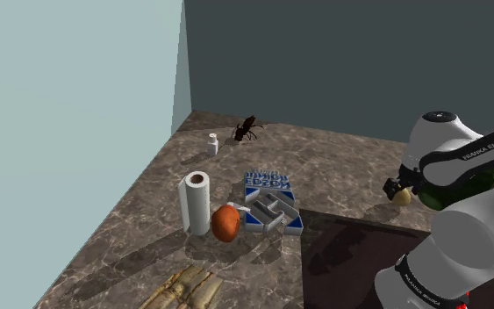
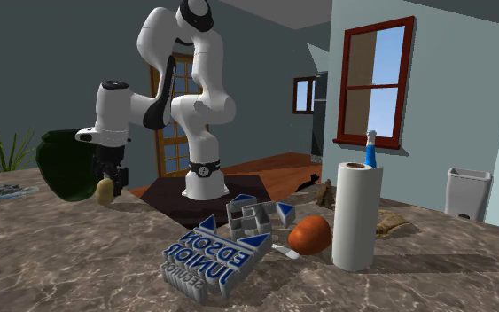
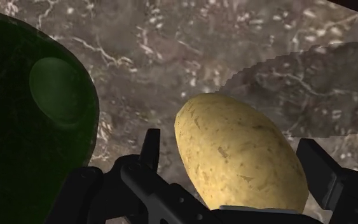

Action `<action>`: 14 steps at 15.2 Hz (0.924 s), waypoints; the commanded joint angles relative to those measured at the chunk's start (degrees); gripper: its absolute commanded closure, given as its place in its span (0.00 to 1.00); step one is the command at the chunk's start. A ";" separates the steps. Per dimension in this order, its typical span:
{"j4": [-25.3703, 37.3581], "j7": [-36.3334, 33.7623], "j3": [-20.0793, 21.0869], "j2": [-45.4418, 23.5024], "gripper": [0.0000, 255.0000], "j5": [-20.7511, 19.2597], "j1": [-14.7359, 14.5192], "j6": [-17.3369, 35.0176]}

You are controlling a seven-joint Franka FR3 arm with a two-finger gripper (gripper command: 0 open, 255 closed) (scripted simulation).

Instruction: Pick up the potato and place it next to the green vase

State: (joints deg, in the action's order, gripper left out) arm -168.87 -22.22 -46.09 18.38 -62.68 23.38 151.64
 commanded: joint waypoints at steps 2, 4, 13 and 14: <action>0.10 -0.02 -0.11 -0.33 0.00 -0.04 -0.04 0.26; -0.85 2.76 2.51 8.18 0.00 3.51 0.27 -7.72; -1.16 4.83 5.27 14.73 0.00 6.95 0.39 -14.19; -1.16 4.83 5.27 14.73 0.00 6.95 0.39 -14.19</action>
